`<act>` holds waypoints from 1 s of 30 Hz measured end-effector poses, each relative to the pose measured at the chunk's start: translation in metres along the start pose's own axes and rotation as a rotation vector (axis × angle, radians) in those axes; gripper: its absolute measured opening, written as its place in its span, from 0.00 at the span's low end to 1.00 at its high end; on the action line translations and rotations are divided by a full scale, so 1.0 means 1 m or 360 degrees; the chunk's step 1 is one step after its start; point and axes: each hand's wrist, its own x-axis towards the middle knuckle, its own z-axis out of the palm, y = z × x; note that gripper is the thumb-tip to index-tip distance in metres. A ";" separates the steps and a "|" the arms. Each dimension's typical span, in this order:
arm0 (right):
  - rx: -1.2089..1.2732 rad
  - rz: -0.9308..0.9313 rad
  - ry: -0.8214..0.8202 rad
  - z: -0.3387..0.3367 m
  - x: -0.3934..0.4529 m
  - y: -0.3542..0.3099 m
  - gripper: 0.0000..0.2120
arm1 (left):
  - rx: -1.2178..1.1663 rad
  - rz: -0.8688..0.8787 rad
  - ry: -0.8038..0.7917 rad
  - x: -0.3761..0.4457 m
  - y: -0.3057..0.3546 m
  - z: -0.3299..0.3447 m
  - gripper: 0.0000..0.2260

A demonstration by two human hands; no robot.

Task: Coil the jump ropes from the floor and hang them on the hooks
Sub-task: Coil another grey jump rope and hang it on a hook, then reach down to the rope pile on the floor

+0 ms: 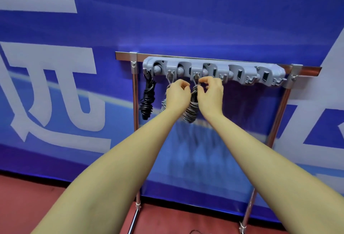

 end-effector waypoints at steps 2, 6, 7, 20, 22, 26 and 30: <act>-0.0052 0.0008 -0.0018 -0.002 -0.013 0.002 0.09 | 0.0018 0.0003 -0.0057 -0.014 -0.005 -0.006 0.11; -0.0026 0.0085 -0.0144 -0.008 -0.048 0.002 0.10 | 0.0072 -0.0061 -0.0110 -0.043 -0.023 -0.021 0.12; -0.0011 0.0101 -0.0176 -0.008 -0.059 0.002 0.10 | 0.0070 -0.0099 -0.0123 -0.051 -0.030 -0.025 0.11; -0.0163 0.0556 -0.0726 0.074 -0.225 0.085 0.10 | 0.0251 -0.0641 -0.0470 -0.157 -0.220 -0.053 0.06; -0.0218 0.0643 -0.0837 0.096 -0.258 0.114 0.11 | 0.0328 -0.0738 -0.0504 -0.170 -0.263 -0.049 0.07; -0.0268 0.0778 -0.1033 0.138 -0.316 0.177 0.11 | 0.0402 -0.0909 -0.0556 -0.197 -0.347 -0.038 0.06; -0.0297 0.0871 -0.1284 0.177 -0.380 0.235 0.09 | 0.0494 -0.1054 -0.0662 -0.233 -0.432 -0.027 0.07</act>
